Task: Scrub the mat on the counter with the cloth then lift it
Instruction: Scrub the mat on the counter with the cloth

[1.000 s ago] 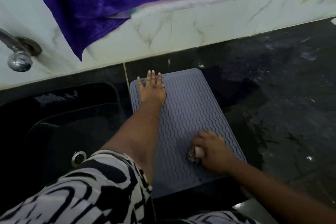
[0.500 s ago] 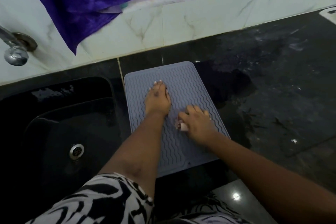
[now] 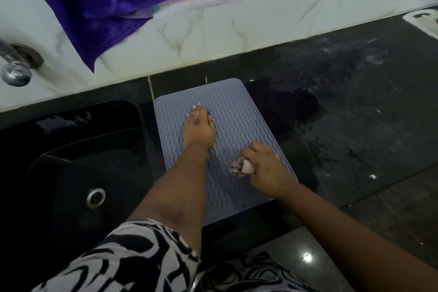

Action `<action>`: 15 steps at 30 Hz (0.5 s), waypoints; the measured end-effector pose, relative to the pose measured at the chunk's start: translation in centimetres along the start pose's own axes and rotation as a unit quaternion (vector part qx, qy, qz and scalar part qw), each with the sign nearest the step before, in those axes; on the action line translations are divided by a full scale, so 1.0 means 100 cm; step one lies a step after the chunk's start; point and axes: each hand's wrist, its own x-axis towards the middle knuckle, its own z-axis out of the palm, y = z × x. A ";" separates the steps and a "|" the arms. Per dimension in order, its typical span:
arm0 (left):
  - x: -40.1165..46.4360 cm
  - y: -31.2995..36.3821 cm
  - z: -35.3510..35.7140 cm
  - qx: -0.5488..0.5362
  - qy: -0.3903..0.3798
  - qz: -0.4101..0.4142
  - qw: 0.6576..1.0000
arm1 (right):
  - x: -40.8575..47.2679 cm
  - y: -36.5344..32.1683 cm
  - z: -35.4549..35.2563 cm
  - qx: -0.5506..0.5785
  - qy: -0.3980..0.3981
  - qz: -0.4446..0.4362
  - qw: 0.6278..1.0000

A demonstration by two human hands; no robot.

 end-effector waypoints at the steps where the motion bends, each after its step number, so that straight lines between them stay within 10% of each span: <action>1: 0.000 0.000 -0.001 0.002 -0.005 0.000 1.000 | 0.003 -0.001 0.004 -0.046 -0.020 0.002 0.999; 6: 0.007 0.001 -0.008 0.056 -0.009 0.045 0.997 | -0.031 0.008 0.012 -0.082 -0.121 0.004 0.989; 9: 0.013 0.000 -0.011 0.067 0.009 0.056 0.996 | -0.020 0.017 -0.027 0.179 -0.255 0.070 0.948; 12: 0.028 0.001 -0.018 0.047 0.041 0.050 0.997 | 0.032 0.024 -0.067 0.434 -0.160 0.139 0.875; 15: 0.061 0.006 -0.027 0.037 0.047 0.057 0.997 | 0.115 0.030 -0.079 0.358 -0.027 0.195 0.913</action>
